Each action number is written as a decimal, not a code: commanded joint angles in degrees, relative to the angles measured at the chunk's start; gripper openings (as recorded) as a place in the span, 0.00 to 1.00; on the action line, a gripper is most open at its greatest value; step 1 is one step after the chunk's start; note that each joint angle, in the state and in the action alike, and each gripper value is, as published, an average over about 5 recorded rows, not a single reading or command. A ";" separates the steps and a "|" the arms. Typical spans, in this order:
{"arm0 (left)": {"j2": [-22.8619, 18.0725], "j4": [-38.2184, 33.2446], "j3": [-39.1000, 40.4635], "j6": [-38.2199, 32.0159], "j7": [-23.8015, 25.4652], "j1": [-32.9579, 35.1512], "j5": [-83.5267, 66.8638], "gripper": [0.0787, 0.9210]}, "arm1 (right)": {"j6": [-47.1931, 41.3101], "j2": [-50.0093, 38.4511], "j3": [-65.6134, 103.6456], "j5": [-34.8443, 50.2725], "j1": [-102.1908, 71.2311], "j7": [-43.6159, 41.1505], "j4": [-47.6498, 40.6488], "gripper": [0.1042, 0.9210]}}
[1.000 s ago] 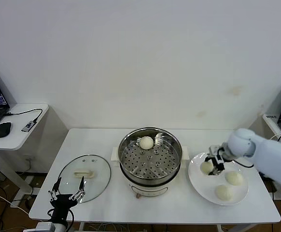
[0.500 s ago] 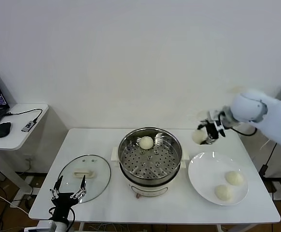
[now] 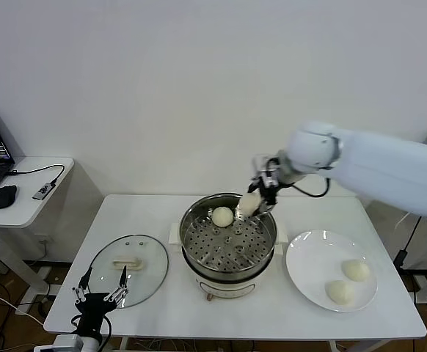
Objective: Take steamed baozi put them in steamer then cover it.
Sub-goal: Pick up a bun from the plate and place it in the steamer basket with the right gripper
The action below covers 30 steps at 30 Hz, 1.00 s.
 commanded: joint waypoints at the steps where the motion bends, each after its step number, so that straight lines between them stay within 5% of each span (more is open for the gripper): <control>1: 0.08 -0.15 -0.54 -0.11 0.02 0.00 -0.06 0.88 | -5.91 14.11 -1.53 6.46 -3.75 4.44 -3.32 0.63; 30: -0.15 0.42 -0.50 -0.24 0.04 -0.37 -0.23 0.88 | -10.70 22.20 -0.65 3.11 -11.24 6.85 -13.02 0.63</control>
